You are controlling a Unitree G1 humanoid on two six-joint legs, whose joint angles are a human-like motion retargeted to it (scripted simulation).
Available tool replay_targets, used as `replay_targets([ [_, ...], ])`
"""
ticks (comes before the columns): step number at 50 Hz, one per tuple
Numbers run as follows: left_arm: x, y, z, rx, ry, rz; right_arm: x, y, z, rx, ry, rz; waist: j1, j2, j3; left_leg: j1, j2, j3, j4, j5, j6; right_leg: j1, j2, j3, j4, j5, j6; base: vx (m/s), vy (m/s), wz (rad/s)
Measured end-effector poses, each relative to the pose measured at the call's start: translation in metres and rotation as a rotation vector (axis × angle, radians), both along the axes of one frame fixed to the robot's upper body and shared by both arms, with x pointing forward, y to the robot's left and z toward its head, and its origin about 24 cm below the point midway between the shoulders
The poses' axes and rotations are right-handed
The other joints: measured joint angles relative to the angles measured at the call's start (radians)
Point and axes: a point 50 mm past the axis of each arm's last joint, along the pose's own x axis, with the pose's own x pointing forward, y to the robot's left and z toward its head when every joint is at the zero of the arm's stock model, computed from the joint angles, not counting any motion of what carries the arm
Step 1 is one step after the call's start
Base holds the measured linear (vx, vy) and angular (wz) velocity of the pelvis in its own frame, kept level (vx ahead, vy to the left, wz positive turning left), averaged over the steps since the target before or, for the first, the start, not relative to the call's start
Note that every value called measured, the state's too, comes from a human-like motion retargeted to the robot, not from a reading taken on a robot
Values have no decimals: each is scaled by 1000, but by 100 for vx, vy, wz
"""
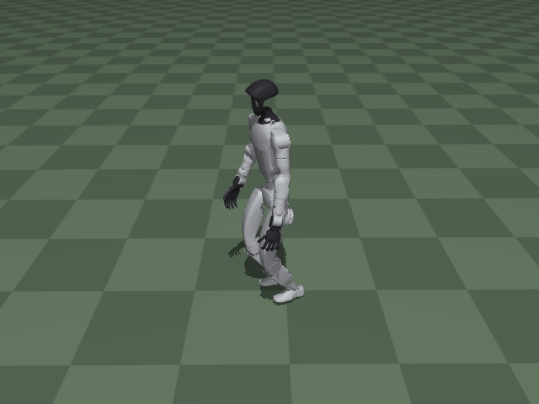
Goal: Run
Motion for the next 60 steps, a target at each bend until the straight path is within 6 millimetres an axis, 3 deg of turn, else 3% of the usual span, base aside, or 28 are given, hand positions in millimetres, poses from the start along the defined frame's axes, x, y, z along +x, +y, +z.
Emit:
replay_targets([
  [7, 2, -7, -1, -42, -18, 35, -4, -6, -1, -9, 20, -18, 42, 69, 15, -118, 137, -24, 215, -4, -32, 17, 122, -11, -120, 47, -26, -7, -11, -58],
  [15, 5, -14, -1, -74, -37, 33, -16, -11, -5, 5, 47, -78, 38, 131, 28, -175, 172, -143, 306, 38, -120, 2, 223, -1, -151, 106, -27, -9, -9, -52],
  [28, 43, -26, 12, -116, -173, 7, -16, -24, -1, -11, 32, -102, -22, 197, 61, -85, 251, -176, 375, 12, -197, -22, 275, -26, -202, 197, -17, -13, -1, -20],
  [35, 62, -32, 23, -138, -270, 12, -16, -21, 0, -16, 21, -54, -69, 246, 86, 57, 251, -230, 454, 110, -273, -88, 340, -13, -189, 270, -16, -23, 9, -37],
  [40, 66, -34, 26, -143, -311, 12, -12, -15, 0, -6, -1, -48, -114, 223, 104, 148, 169, -253, 288, 89, -267, -192, 316, 1, -105, 297, 15, -27, 12, -32],
  [45, 77, -37, 34, -137, -366, -15, -1, -5, 4, 31, -44, -59, -164, 148, 123, 172, 63, -233, 63, 24, -200, -332, 227, 23, 4, 307, 61, -26, 10, -20],
  [49, 80, -38, 36, -117, -377, -46, 5, 3, 5, 68, -68, -61, -185, 105, 133, 139, 5, -211, -43, 10, -162, -450, 142, -7, 82, 339, 56, -23, 6, -33],
  [60, 47, -40, 18, -117, -274, -82, -5, 7, 0, 84, -29, -29, -212, 68, 121, 83, -62, -178, -143, 32, -132, -569, 6, -44, 310, 229, 0, -7, -1, -27],
])
